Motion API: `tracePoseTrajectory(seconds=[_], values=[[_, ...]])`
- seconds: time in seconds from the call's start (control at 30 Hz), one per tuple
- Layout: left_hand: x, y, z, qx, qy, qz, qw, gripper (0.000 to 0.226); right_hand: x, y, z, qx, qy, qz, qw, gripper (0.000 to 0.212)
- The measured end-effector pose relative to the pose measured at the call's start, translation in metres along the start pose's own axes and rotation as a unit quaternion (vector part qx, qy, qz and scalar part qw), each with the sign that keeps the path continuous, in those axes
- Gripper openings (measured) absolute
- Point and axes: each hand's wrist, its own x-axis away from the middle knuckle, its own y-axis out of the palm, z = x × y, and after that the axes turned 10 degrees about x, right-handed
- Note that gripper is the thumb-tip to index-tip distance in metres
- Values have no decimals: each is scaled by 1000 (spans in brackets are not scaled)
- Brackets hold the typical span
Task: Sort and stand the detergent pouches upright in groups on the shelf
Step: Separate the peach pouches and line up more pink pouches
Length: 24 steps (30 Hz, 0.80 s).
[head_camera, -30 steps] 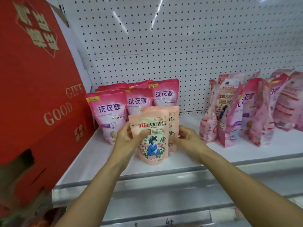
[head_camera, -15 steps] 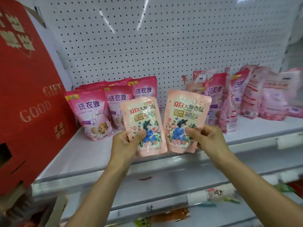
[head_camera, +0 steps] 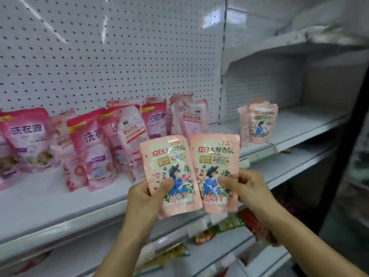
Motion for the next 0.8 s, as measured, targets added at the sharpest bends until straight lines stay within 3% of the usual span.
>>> tracePoseTrajectory(seconds=[0.13, 0.2, 0.3, 0.6, 0.8], values=[[-7, 88, -27, 10, -39, -32, 999, 14, -10, -86, 39, 20, 19, 37, 999, 23], [-13, 123, -34, 11, -46, -46, 998, 11, -14, -119, 55, 6, 33, 61, 998, 10], [-30, 167, -42, -1, -40, -64, 997, 8, -25, -154, 74, -21, 46, 89, 995, 12], [-136, 271, -78, -21, 40, -52, 998, 14, -125, -210, 102, -30, 7, 185, 982, 10], [-210, 322, -115, -62, -2, -11, 998, 17, -228, -223, 130, 17, 10, 176, 984, 6]])
